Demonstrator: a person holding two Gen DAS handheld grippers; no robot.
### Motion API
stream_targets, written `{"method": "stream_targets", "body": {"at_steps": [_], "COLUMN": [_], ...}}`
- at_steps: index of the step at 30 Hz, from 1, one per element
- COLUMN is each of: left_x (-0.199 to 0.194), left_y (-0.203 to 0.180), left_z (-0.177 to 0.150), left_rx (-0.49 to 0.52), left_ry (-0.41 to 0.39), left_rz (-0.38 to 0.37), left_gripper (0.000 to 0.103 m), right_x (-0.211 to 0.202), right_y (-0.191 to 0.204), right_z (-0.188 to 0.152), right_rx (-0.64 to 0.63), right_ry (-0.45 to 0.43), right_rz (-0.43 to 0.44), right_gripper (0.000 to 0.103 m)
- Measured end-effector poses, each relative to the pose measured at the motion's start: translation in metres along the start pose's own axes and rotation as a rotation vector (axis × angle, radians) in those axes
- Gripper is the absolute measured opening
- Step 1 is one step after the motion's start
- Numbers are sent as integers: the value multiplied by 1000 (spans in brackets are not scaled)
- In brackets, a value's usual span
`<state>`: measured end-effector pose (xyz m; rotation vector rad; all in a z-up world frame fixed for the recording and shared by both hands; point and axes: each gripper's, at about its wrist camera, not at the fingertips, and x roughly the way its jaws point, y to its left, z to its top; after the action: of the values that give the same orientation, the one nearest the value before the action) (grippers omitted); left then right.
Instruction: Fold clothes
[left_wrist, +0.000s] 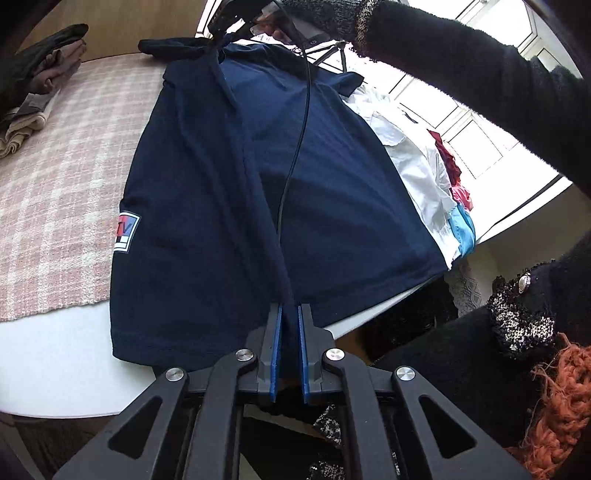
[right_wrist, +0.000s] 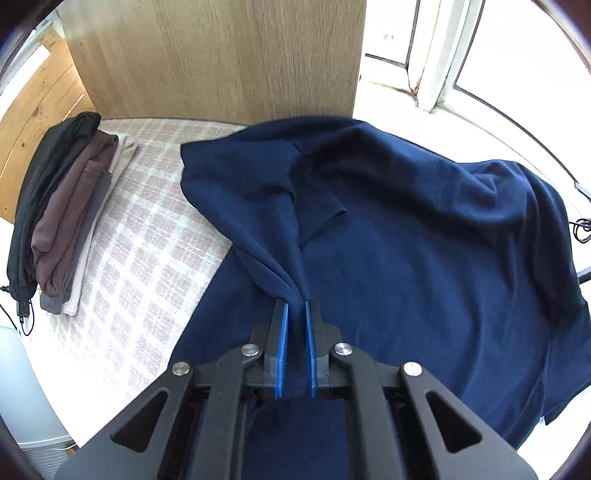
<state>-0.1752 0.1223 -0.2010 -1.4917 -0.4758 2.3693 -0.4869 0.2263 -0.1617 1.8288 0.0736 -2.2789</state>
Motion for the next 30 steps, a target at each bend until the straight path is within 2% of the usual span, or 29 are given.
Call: {"method": "stream_targets", "body": {"at_steps": [2,4,7,10,12,14,15,16,18,19,20,24,27,29,30], "left_x": [-7,-27,-54,-63,-62,-54,-51,-47,-38,-34,-29,-20,-19,-20,-21], "left_y": [-4,-1,22,57,76,88,90,91,88,86,85,80,80,83,85], "left_z": [-9,-24,-44,-43,-38,-32,-30,-30,-28,-26,-24,-16,-14,-12,-11], "left_rx": [0,-13,-66,-127,-116,-101,-78,-46,15,43,71,144,169,154,145], "left_ry": [22,20,26,11,6,22,31,45,75,87,100,115,103,90,79], "left_rz": [17,37,127,190,229,217,203,196,191,192,193,210,200,175,159], "left_gripper": [13,26,29,29,29,29,29,29,29,29,29,29,28,21,10], "right_x": [3,-11,-51,-105,-143,-180,-199,-217,-239,-234,-226,-166,-123,-96,-82], "right_y": [0,-5,-19,-34,-48,-56,-55,-51,-40,-32,-24,-1,15,22,25], "right_z": [-6,-12,-25,-51,-76,-104,-120,-136,-169,-180,-190,-210,-204,-189,-180], "right_rx": [-18,-27,2,40,113,170,154,117,53,40,30,17,5,-2,9], "right_ry": [14,-11,-66,-111,-101,-96,-113,-140,-174,-164,-151,-57,-35,-42,-36], "right_rz": [-22,-26,22,196,379,563,605,583,501,463,437,467,452,432,418], "right_gripper": [19,27,32,32,32,32,32,34,51,59,59,59,59,59,59]}}
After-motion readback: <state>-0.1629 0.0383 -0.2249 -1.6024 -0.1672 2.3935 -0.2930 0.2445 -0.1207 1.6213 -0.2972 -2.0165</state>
